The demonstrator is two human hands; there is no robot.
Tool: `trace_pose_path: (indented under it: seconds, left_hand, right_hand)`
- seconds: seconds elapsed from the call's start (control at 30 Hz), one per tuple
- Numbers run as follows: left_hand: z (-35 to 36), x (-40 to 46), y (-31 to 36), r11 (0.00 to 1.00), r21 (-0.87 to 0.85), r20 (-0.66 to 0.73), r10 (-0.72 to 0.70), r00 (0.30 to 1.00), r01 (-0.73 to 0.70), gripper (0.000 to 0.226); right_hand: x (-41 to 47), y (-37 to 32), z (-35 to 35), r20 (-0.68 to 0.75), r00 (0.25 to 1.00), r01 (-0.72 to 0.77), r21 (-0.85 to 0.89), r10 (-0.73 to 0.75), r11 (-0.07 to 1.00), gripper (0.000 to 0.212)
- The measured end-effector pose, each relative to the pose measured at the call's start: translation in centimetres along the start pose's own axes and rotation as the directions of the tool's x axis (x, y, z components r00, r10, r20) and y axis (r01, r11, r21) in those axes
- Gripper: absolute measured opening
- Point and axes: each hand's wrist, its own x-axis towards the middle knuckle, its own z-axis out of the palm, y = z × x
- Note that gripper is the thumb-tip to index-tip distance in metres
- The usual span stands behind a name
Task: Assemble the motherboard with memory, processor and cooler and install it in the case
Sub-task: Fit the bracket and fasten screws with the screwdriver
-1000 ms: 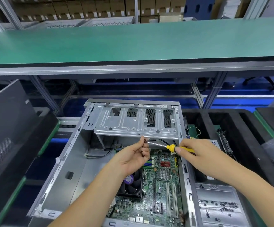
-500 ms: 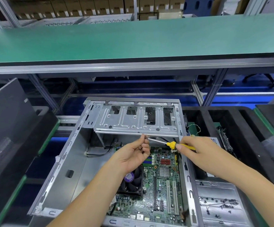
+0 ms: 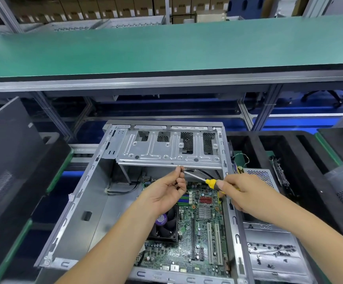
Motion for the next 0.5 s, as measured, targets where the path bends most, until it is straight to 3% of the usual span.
trace_pose_path:
  seconds: [0.27, 0.5]
  left_hand:
    - [0.1, -0.1, -0.3, 0.999, 0.037, -0.033, 0.039, 0.999, -0.037, 0.013]
    - [0.1, -0.7, -0.6, 0.999, 0.01, -0.104, 0.042, 0.994, -0.041, 0.02]
  right_hand:
    - [-0.3, -0.6, 0.9, -0.011, 1.0, -0.021, 0.044, 0.021, 0.999, 0.033]
    - [-1.2, -1.1, 0.4, -0.02, 0.999, -0.027, 0.076, 0.028, 0.997, 0.033]
